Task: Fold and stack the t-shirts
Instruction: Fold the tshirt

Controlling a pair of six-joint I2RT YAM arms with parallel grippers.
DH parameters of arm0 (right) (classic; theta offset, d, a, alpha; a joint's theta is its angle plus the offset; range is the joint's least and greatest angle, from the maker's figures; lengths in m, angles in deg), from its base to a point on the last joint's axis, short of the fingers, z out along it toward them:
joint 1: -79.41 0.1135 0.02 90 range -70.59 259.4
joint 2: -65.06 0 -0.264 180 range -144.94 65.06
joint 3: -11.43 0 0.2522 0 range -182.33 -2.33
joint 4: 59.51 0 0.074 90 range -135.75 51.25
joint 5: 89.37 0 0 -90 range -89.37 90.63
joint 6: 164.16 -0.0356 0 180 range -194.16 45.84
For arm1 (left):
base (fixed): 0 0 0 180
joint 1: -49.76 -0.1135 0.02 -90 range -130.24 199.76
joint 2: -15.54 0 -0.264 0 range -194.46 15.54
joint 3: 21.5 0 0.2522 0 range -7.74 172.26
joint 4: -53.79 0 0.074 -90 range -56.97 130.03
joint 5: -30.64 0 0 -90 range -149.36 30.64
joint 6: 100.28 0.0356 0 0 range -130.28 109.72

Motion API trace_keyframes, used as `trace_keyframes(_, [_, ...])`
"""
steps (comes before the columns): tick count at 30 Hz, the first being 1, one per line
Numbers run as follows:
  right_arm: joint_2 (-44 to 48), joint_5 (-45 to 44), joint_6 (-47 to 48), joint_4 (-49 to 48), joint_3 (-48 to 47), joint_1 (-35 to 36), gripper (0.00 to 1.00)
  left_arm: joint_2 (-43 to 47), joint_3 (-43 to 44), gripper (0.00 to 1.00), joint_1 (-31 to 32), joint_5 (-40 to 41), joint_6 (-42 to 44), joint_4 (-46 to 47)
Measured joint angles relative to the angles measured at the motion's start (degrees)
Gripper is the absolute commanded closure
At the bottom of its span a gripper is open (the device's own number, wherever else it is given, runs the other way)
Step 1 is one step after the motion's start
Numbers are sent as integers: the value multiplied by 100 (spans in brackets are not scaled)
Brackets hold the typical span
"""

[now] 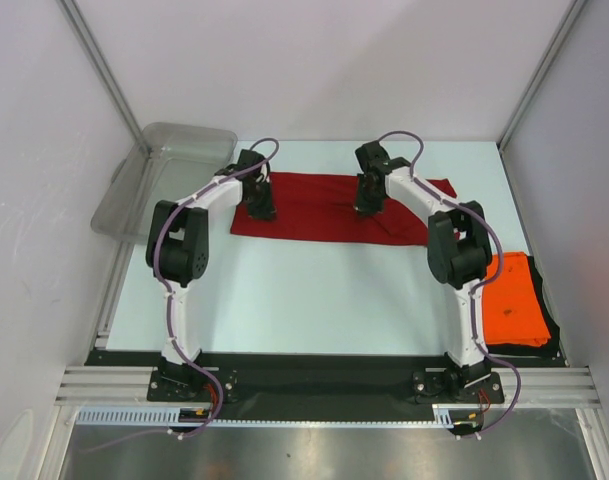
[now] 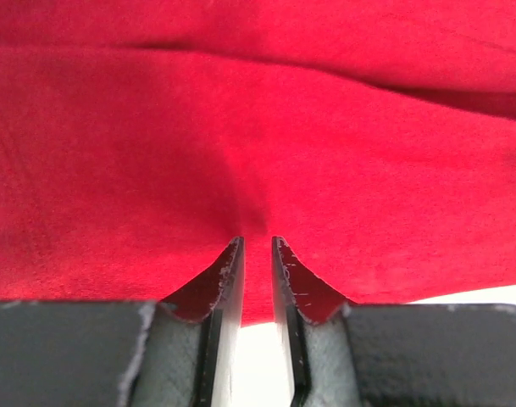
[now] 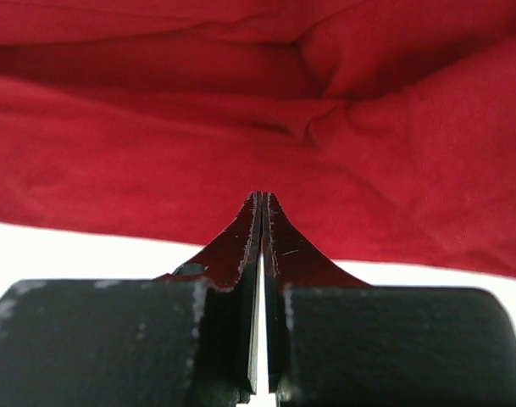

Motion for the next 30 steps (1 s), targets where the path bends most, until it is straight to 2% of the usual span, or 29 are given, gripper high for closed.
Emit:
trace_keyframes(11, [-798,-166,87,33,-599,-52,100,-11,-160,82,-107,-31,44,85])
trace_keyframes(17, [-1462,-354,293,63,-1709,-153,100,4,-275,83,-131,-94,46,197])
trace_keyframes(19, [-1698,-330,352,122,-2120,-203,100,44,-345,90,-142,-129,46,262])
trace_keyframes(21, [-1847,-262,372,232,-2452,-256,99,90,-420,91,-149,-127,52,315])
trace_keyframes(25, [-1674,-168,365,466,-2411,-391,89,282,-658,84,-153,-122,79,326])
trace_keyframes(26, [-1440,-133,350,485,-2107,-442,76,350,-730,77,-153,-120,96,310])
trace_keyframes(28, [-949,-85,291,627,-1576,-551,64,560,-890,71,-151,-105,127,245])
trace_keyframes(30, [-221,2,238,643,-859,-743,56,837,-1073,72,-149,-96,140,223])
